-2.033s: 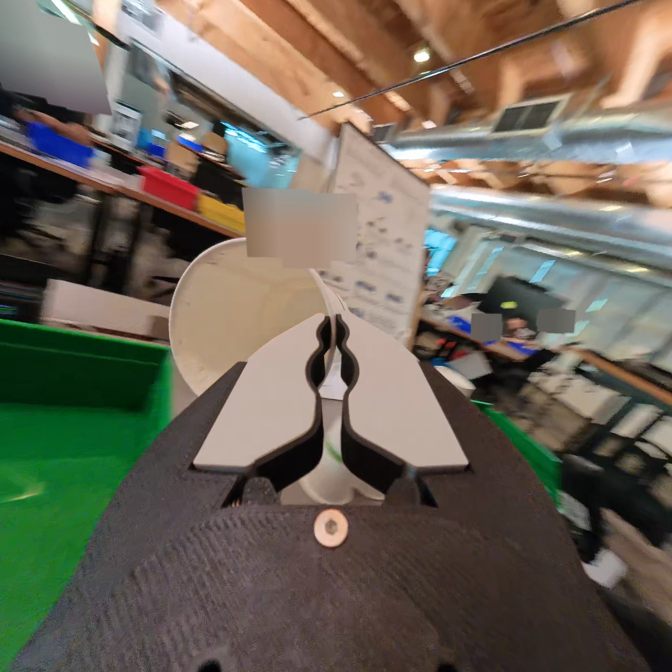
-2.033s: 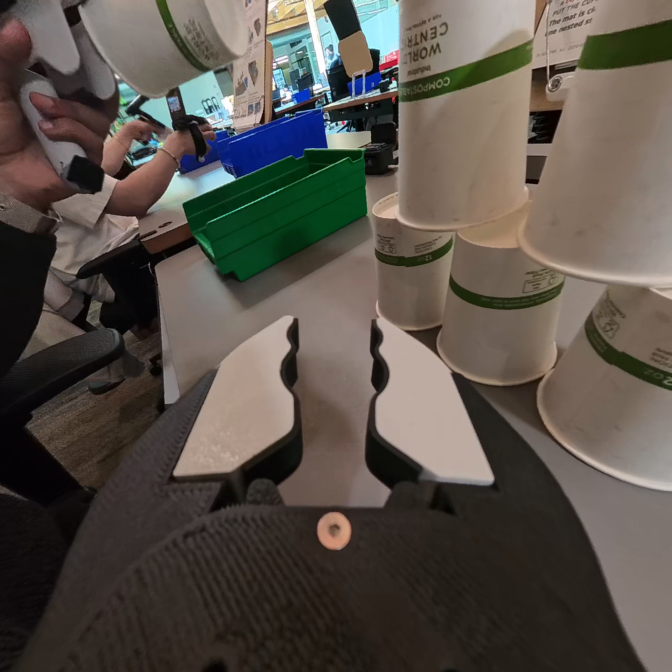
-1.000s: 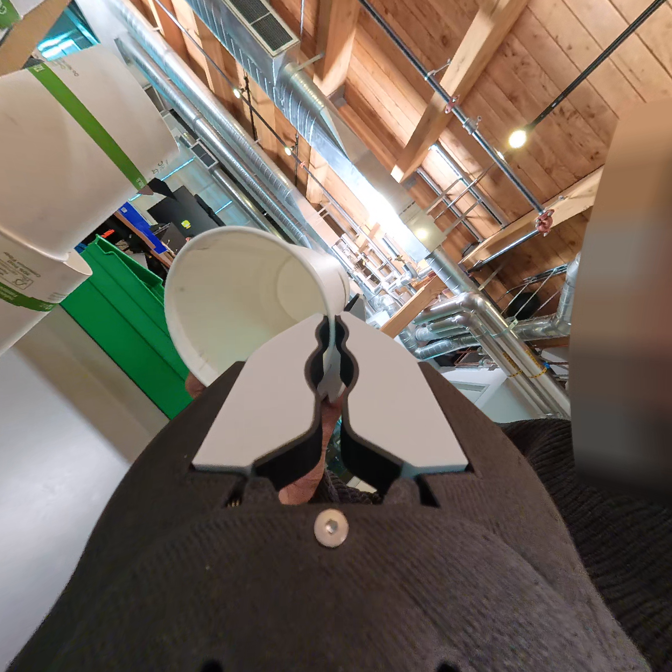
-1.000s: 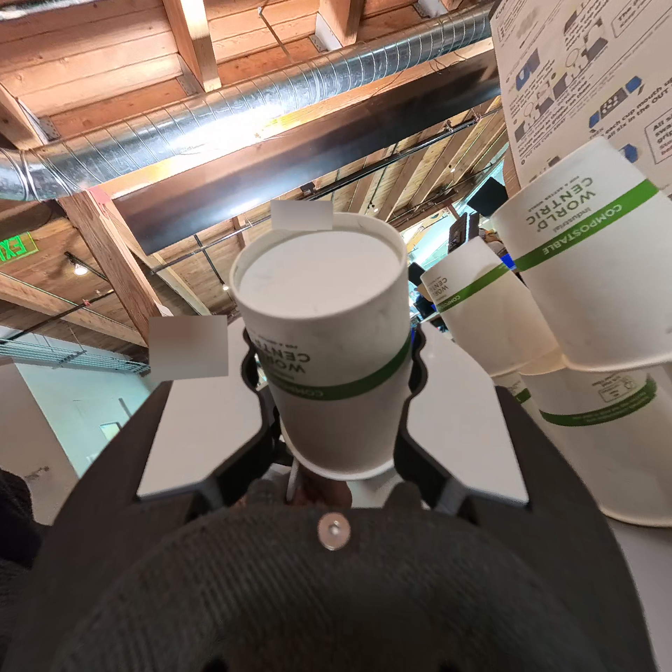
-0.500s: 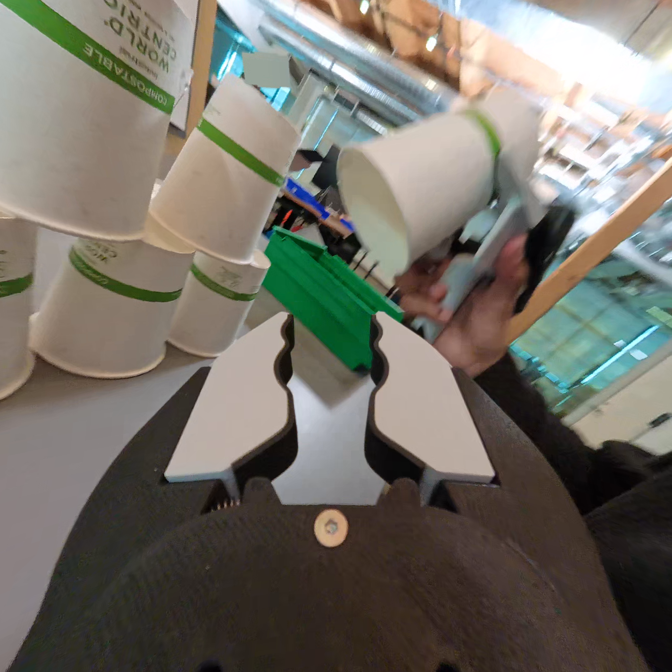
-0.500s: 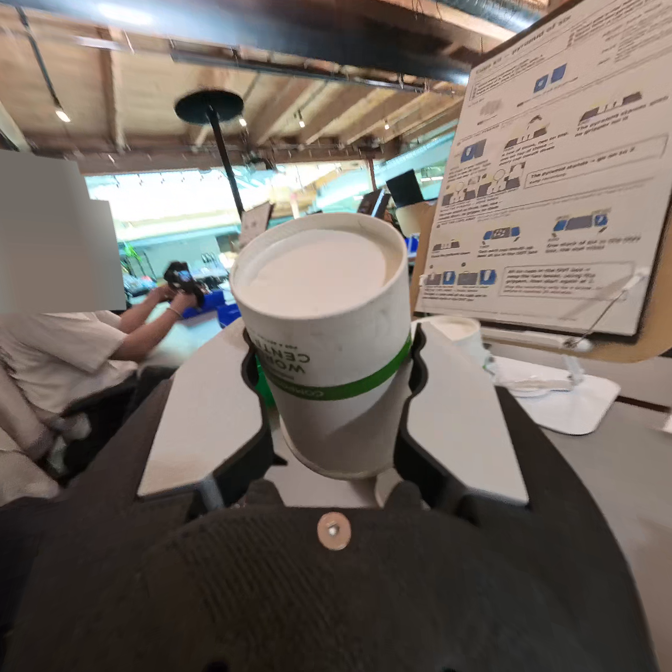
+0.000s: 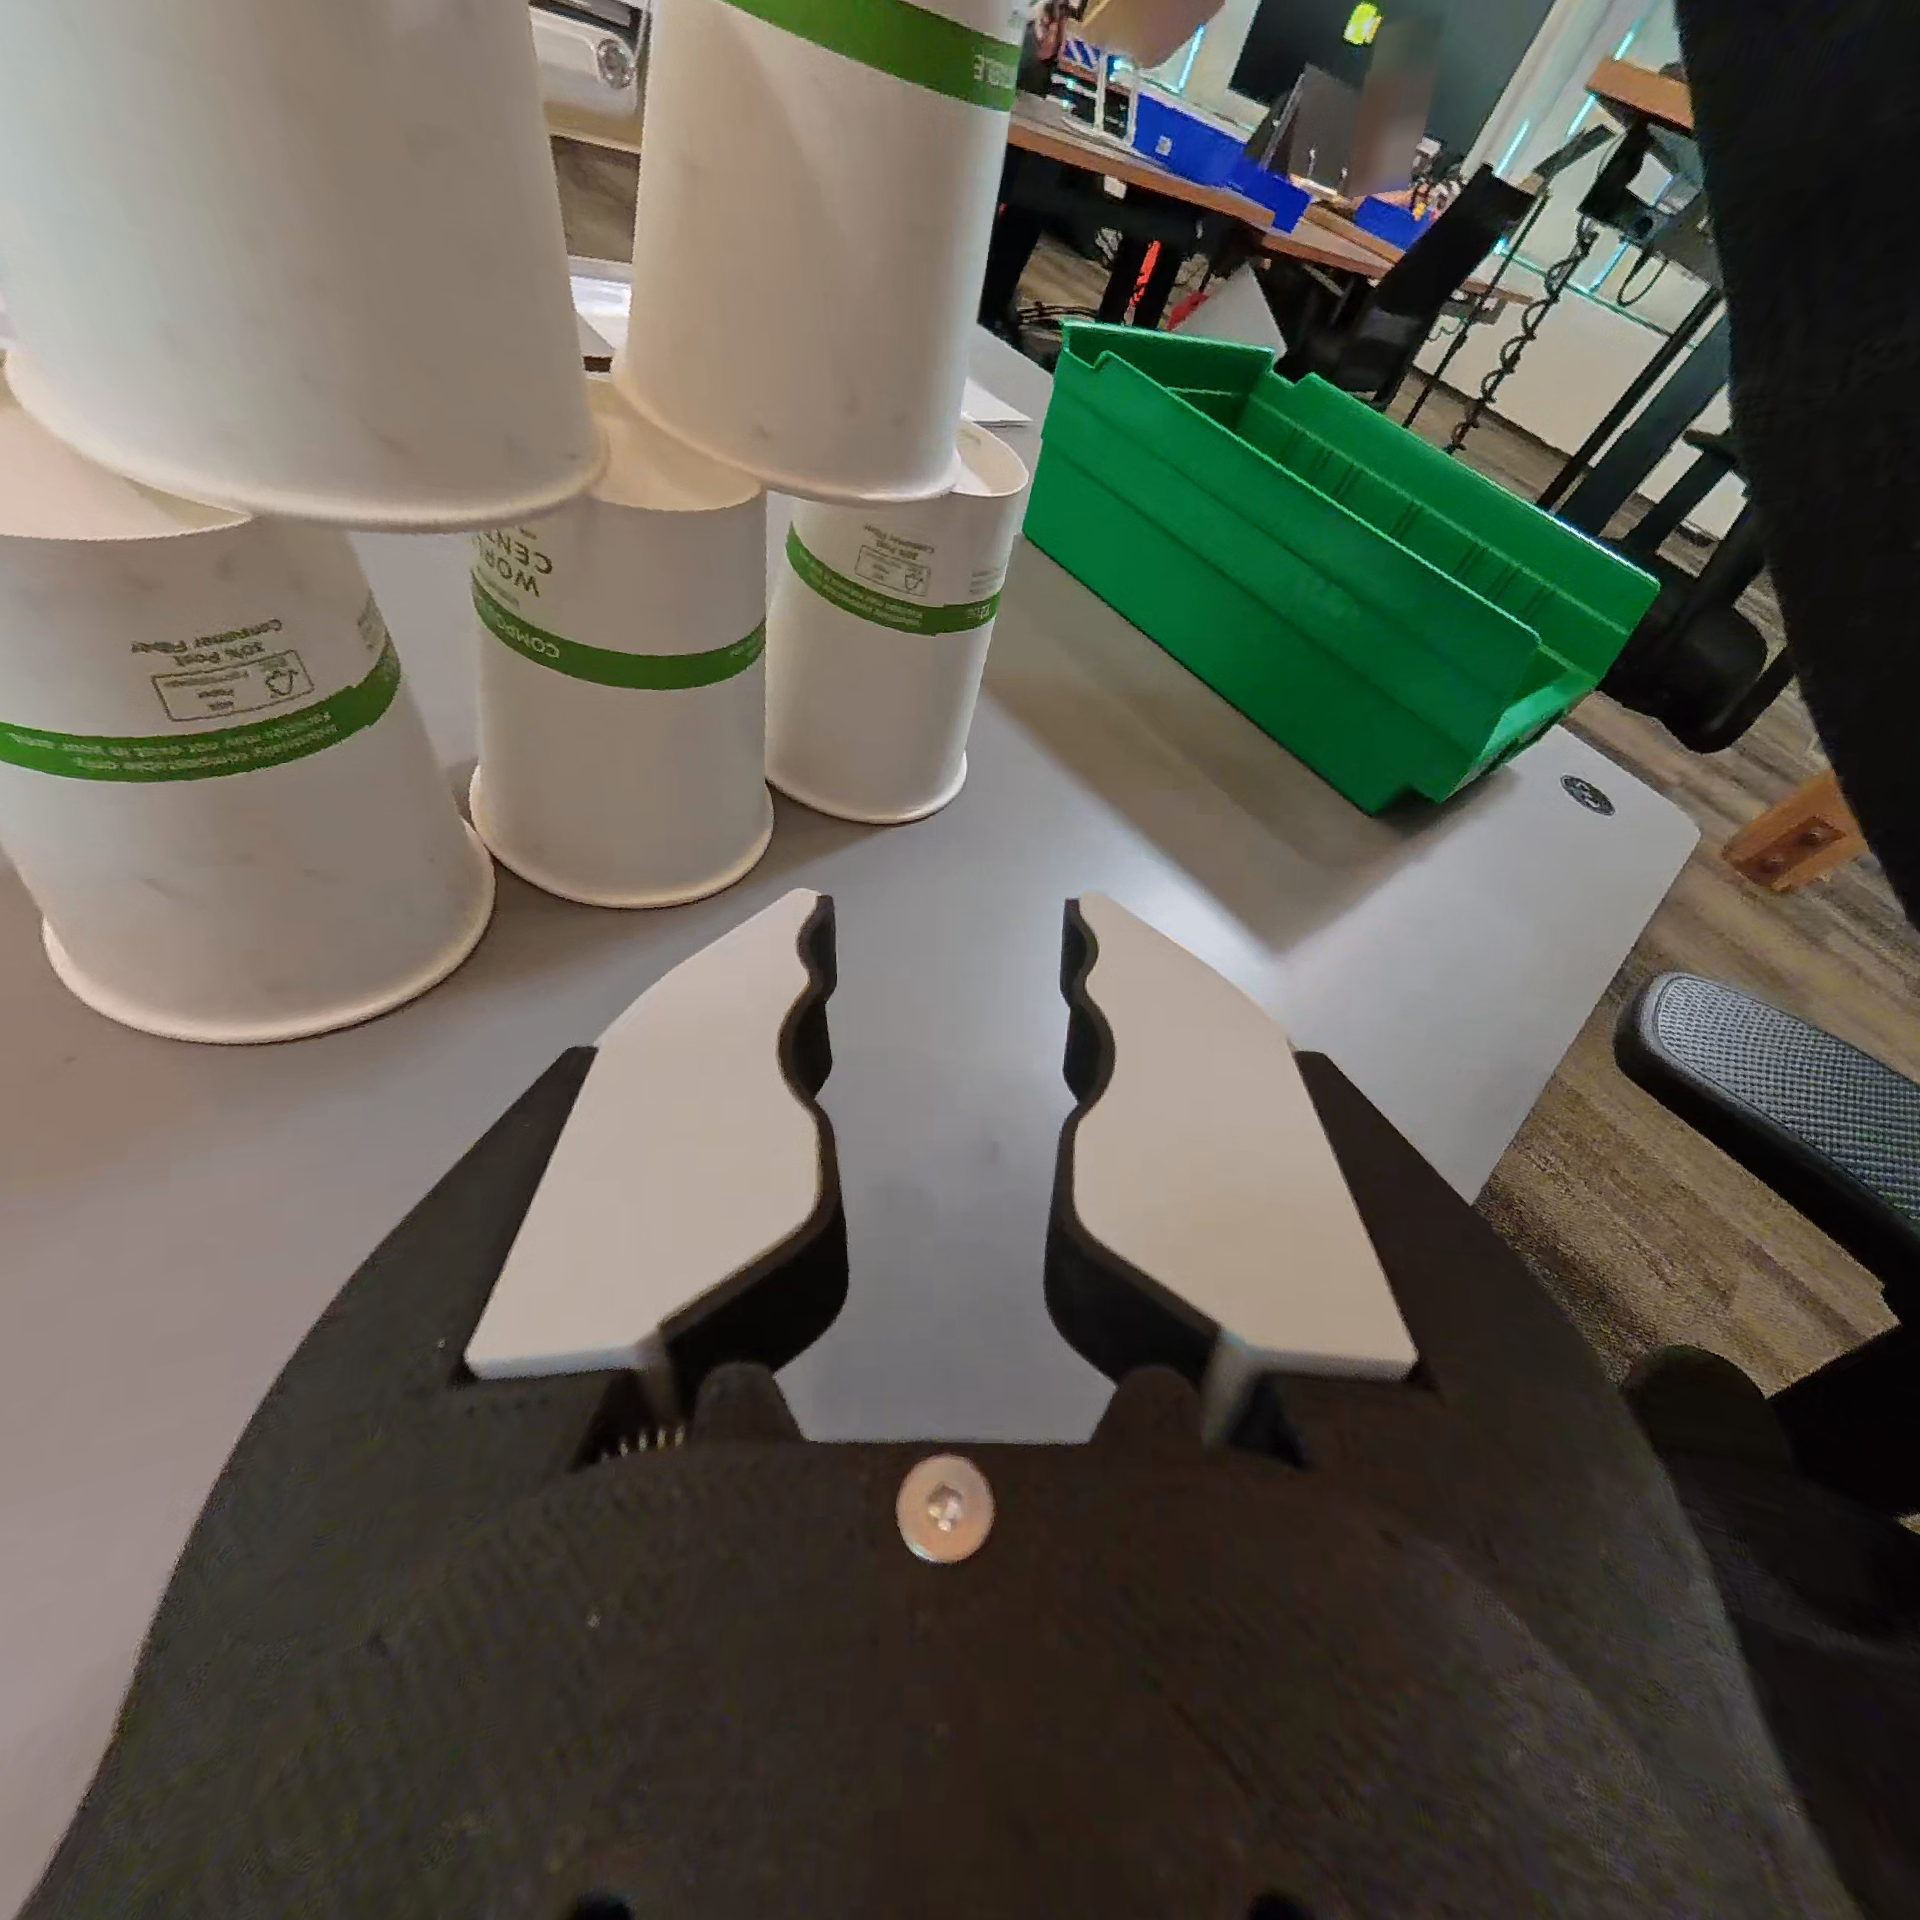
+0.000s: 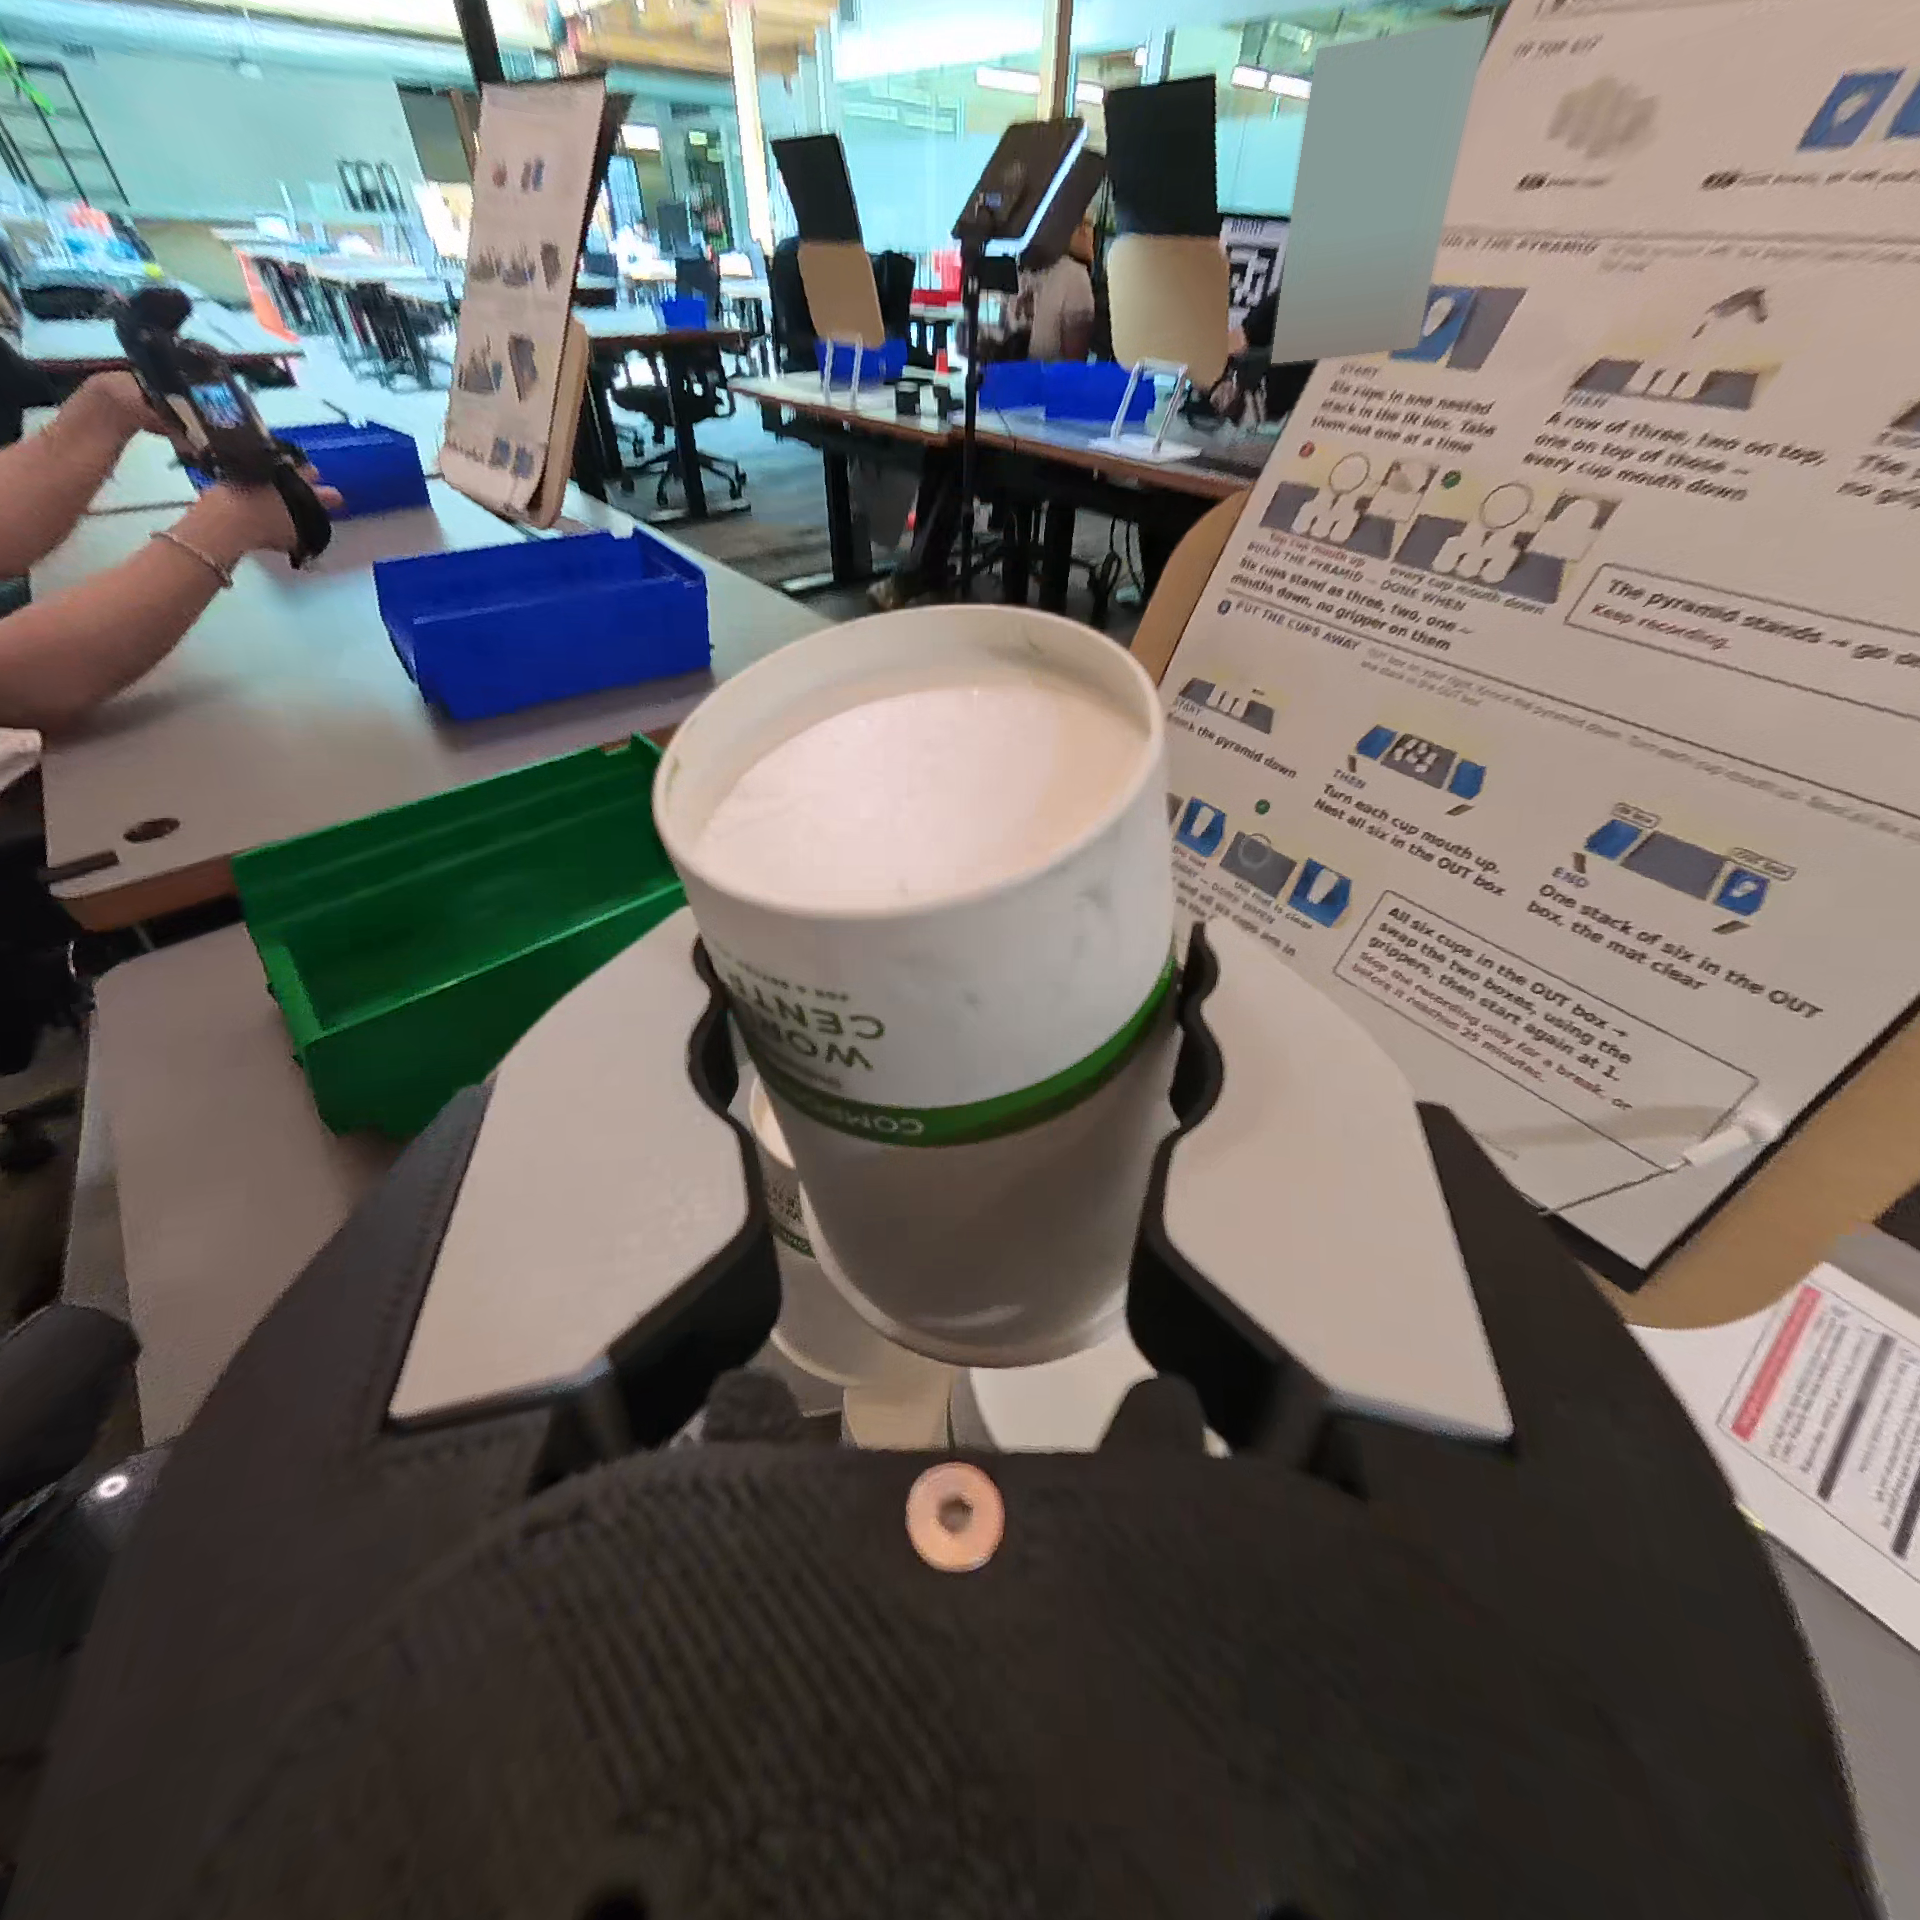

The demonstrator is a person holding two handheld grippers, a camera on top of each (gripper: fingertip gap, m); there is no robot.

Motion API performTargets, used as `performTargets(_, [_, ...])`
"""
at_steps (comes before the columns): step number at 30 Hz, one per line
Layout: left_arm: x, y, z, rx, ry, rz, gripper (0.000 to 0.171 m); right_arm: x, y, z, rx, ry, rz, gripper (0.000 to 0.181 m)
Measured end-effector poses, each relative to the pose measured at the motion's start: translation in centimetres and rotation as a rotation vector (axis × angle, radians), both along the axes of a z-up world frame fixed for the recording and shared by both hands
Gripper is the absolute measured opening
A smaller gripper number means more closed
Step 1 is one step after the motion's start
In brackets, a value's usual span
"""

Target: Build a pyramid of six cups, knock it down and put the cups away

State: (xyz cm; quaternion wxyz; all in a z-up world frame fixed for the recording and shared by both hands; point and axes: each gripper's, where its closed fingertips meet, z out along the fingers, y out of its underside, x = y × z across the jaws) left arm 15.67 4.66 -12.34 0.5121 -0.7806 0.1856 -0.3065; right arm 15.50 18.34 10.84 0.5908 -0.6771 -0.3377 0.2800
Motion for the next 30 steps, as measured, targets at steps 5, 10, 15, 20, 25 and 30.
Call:
performTargets(5, [-0.2, 0.3, -0.3, -0.034, -0.031, 0.001, 0.043, -1.5, 1.3, -1.7, -0.091, -0.067, -0.003, 0.085])
performTargets(10, [0.0, 0.2, -0.5, -0.037, -0.021, -0.005, 0.043, -1.5, 1.7, -2.8, -0.154, -0.072, -0.006, 0.085])
performTargets(15, [0.4, 0.1, -0.8, -0.032, 0.006, -0.016, 0.043, -1.7, 1.6, -3.1, -0.169, -0.078, -0.004, 0.085])
performTargets(20, [0.5, 0.0, -1.0, -0.038, 0.014, -0.022, 0.043, -1.8, 1.7, -3.4, -0.171, -0.087, -0.007, 0.085])
performTargets(25, [0.5, 0.0, -1.1, -0.042, 0.014, -0.023, 0.043, -2.0, 1.8, -3.4, -0.17, -0.09, -0.01, 0.085])
performTargets(30, [0.6, 0.0, -1.2, -0.047, 0.012, -0.024, 0.043, -2.2, 1.8, -3.3, -0.155, -0.089, -0.016, 0.085])
